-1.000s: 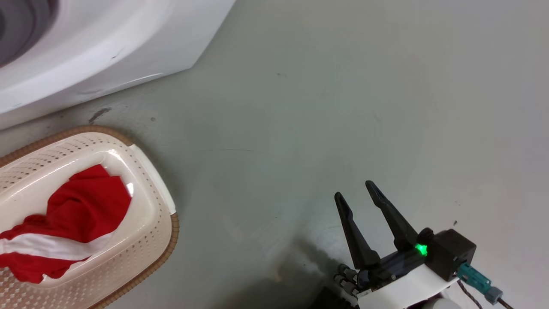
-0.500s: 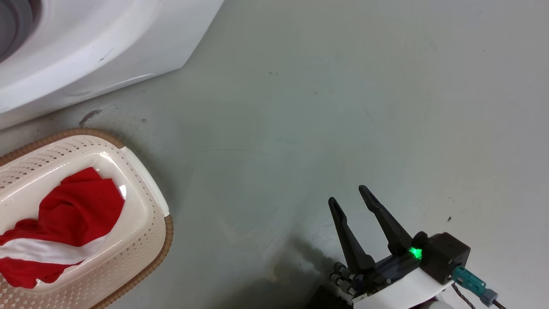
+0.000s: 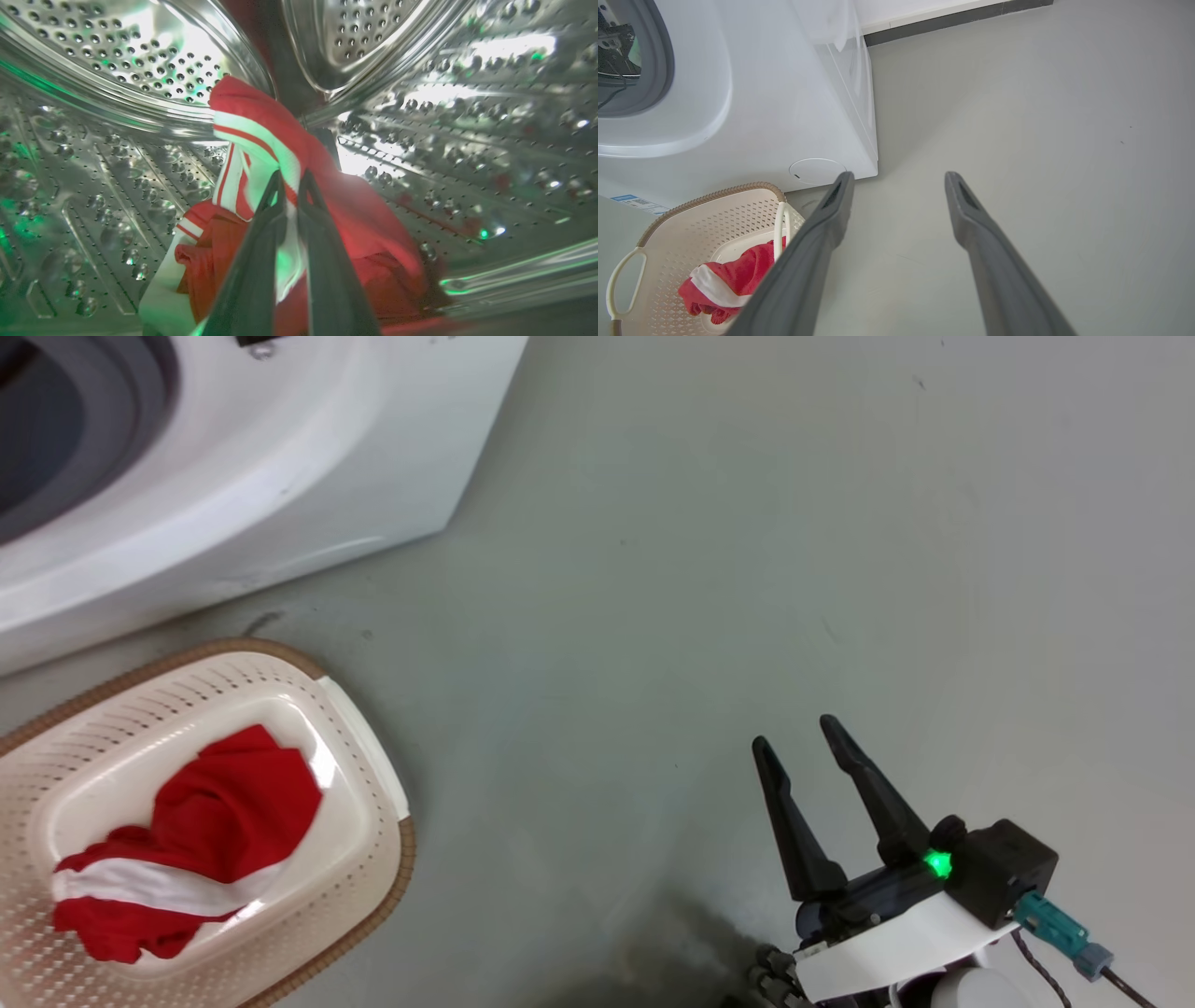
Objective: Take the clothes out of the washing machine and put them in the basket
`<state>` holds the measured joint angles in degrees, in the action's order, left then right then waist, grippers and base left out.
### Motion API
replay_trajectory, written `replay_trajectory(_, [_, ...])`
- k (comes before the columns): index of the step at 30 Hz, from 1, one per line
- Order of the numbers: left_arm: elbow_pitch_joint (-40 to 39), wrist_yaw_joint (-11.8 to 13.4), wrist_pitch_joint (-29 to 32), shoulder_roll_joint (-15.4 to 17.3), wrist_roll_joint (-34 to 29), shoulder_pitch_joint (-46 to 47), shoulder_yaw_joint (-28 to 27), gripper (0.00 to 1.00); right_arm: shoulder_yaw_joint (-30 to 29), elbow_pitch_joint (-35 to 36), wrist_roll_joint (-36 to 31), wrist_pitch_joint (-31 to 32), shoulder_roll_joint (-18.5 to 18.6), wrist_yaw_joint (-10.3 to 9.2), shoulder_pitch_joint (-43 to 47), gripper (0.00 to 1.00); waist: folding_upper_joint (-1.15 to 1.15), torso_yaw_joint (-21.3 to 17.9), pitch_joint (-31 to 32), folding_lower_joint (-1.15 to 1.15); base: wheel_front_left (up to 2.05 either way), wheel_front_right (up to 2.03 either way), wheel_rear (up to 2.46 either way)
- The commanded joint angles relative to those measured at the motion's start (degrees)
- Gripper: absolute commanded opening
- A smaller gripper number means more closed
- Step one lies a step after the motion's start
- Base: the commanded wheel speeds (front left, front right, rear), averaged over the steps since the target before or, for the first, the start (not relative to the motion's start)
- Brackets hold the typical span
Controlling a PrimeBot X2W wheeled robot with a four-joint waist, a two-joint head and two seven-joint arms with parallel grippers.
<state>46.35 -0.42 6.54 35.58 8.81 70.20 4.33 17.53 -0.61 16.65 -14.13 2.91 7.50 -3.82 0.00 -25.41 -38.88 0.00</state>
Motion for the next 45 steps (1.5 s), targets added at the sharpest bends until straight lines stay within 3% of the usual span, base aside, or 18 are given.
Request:
replay_trajectory(1, [0.32,0.14,-2.79,-0.58,0.52,-1.99,-0.32,0.00,-0.53,-0.21,-0.06,-0.04,-0.06,-0.02,-0.98,1.00,0.00,1.21,2.08,0.00,0.00,0.00,0.00])
replay_trajectory(10, [4.42,-0.98,-17.56,-5.00,4.41,-11.91,-1.82,0.00,-3.75,-0.66,-1.00,1.39,-0.05,-0.02,0.31,1.00,0.00,3.84,9.00,0.00,0.00,0.00,0.00])
replay_trajectory(19, [5.02,-2.39,-21.75,-8.72,5.99,-20.03,-2.36,0.00,-6.10,-0.96,-2.44,3.06,-0.05,-0.02,2.38,1.00,0.00,6.92,16.81,0.00,0.00,0.00,0.00])
replay_trajectory(32, [-10.77,-2.61,-21.85,-14.49,3.73,-35.80,-5.45,0.00,-8.49,-0.31,-3.54,5.92,-0.05,-0.02,5.84,1.00,0.00,10.81,27.50,0.00,0.00,0.00,0.00])
replay_trajectory(45, [-28.47,-2.75,-21.81,-21.14,2.11,-50.38,-5.81,0.00,-10.29,1.79,-4.40,8.39,-0.05,-0.02,9.36,1.00,0.00,14.95,33.21,0.00,0.00,0.00,0.00])
